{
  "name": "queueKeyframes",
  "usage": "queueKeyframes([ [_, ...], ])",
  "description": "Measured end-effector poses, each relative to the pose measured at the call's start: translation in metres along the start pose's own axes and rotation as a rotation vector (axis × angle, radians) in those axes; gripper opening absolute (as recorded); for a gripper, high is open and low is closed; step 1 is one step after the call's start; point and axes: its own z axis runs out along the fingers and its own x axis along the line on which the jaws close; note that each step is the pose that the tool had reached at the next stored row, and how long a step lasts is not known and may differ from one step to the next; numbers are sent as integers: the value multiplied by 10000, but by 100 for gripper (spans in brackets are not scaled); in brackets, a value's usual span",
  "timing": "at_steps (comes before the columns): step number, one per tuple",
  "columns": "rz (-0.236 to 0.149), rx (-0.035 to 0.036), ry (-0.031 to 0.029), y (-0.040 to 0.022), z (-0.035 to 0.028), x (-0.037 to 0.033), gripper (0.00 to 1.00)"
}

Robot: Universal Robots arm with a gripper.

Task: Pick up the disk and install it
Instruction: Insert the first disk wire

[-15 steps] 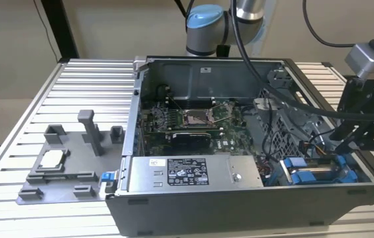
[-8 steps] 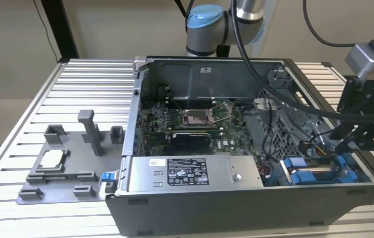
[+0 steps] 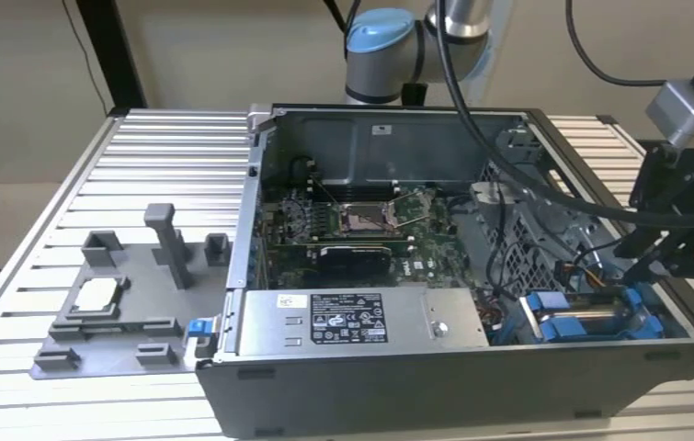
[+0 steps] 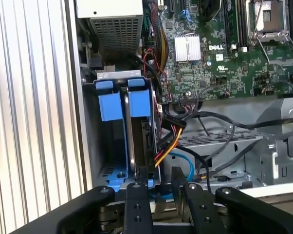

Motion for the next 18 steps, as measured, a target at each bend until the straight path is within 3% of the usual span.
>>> queueKeyframes([
  [4, -7, -17, -161, -175, -15, -19, 100],
  [6, -5, -29, -285, -207, -16, -22, 100],
  [10, 146, -84, -306, -211, -17, 20, 100],
  [18, 897, -89, -350, -215, 30, 34, 100],
])
